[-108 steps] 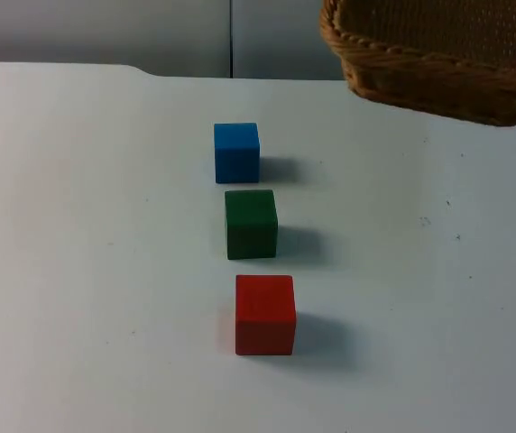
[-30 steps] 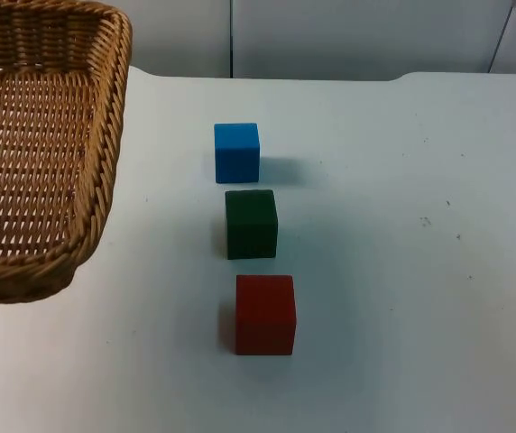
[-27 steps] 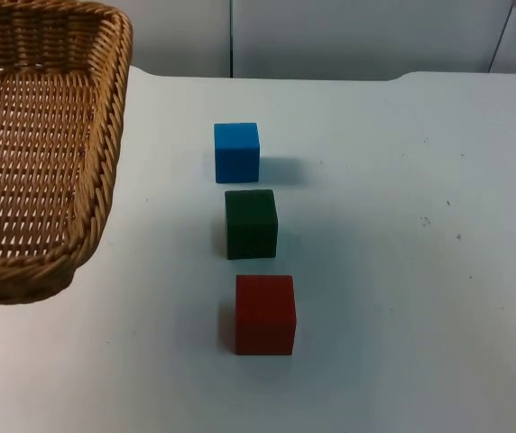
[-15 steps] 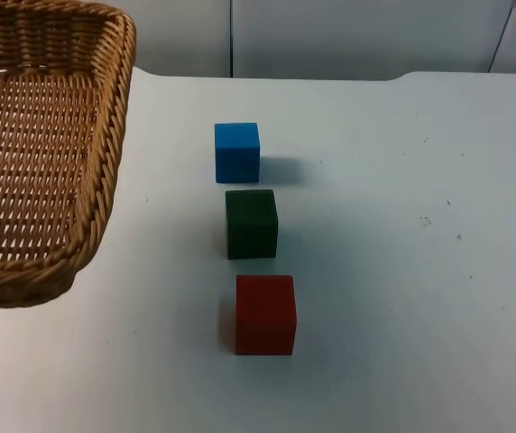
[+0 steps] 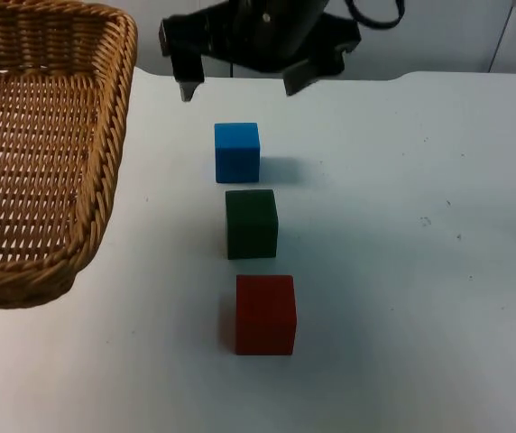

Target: Pick up the basket with the left hand and place the blue cube into the basket with the right hand.

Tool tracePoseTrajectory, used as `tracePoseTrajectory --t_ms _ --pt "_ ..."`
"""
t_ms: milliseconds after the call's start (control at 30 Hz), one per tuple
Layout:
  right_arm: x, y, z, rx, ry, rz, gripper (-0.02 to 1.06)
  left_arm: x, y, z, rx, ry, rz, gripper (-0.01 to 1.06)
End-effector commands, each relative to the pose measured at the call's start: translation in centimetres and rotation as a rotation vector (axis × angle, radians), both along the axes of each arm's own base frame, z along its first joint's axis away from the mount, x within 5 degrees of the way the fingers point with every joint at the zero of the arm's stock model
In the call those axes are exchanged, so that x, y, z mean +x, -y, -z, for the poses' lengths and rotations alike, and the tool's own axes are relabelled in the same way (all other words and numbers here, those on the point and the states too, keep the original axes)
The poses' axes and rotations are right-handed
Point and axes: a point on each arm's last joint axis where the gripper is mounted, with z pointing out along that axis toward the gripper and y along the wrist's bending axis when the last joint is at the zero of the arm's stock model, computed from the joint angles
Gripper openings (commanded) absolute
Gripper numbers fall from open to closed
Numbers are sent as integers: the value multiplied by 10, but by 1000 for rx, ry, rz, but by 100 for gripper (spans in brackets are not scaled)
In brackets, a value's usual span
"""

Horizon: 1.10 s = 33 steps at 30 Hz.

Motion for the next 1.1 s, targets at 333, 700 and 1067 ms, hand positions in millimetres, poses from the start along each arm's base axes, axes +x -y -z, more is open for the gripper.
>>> tracePoseTrajectory --t_ms 333,700,1067 --pt "38 4 36 73 49 193 99 -2 2 -4 -32 10 -3 0" --pt "56 -3 46 88 36 218 98 -1 2 -4 -30 13 -8 0" --pt "56 -5 79 69 -29 229 98 -1 1 -4 -26 15 -10 0"
